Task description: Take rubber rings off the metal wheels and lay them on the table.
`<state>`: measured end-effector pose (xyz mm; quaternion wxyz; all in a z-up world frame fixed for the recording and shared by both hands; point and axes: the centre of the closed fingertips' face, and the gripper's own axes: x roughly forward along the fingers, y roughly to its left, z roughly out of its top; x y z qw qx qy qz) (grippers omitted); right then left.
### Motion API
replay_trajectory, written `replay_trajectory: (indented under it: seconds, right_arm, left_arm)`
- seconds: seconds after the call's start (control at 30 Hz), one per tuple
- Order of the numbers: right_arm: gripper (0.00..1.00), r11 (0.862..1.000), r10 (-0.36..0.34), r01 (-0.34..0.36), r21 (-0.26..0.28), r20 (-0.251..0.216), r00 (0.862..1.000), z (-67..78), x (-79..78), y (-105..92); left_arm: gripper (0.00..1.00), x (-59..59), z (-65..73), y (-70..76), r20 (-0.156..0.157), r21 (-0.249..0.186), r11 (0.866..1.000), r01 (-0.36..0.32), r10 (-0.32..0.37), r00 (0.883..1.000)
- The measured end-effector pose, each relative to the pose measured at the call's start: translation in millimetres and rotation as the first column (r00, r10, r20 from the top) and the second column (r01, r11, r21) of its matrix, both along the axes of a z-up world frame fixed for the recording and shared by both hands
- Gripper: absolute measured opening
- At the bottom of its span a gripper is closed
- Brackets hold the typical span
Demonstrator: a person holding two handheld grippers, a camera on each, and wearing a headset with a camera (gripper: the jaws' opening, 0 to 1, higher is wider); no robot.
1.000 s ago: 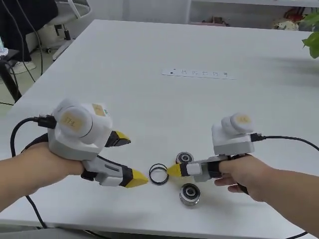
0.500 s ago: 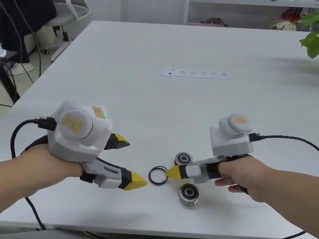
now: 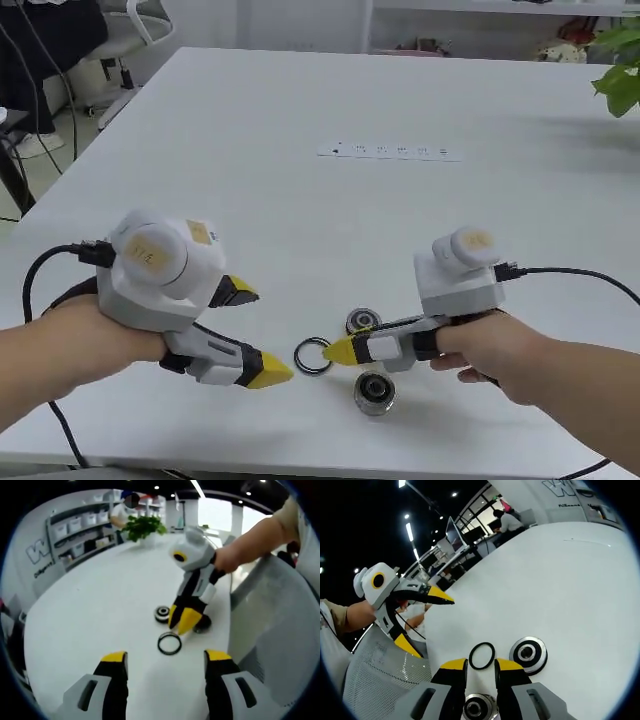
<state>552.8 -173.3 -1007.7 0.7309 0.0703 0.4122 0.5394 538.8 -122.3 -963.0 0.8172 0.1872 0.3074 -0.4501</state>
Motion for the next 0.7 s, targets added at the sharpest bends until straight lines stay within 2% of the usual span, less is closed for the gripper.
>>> replay_trajectory:
  seconds: [0.3, 0.7]
  right_arm:
    - [0.23, 0.999, -0.021, 0.020, 0.034, 0.024, 0.999, 16.1, 5.8, -9.4]
    - [0.25, 0.998, -0.054, 0.051, 0.028, 0.105, 0.993, 25.4, 22.3, -33.5]
  left_arm:
    - [0.62, 1.8, 0.7, -4.3, -0.006, 0.001, 1.000, 0.005, -0.005, 1.000]
    - [0.61, 20.3, 3.3, -10.9, -0.015, -0.025, 1.000, -0.016, 0.016, 1.000]
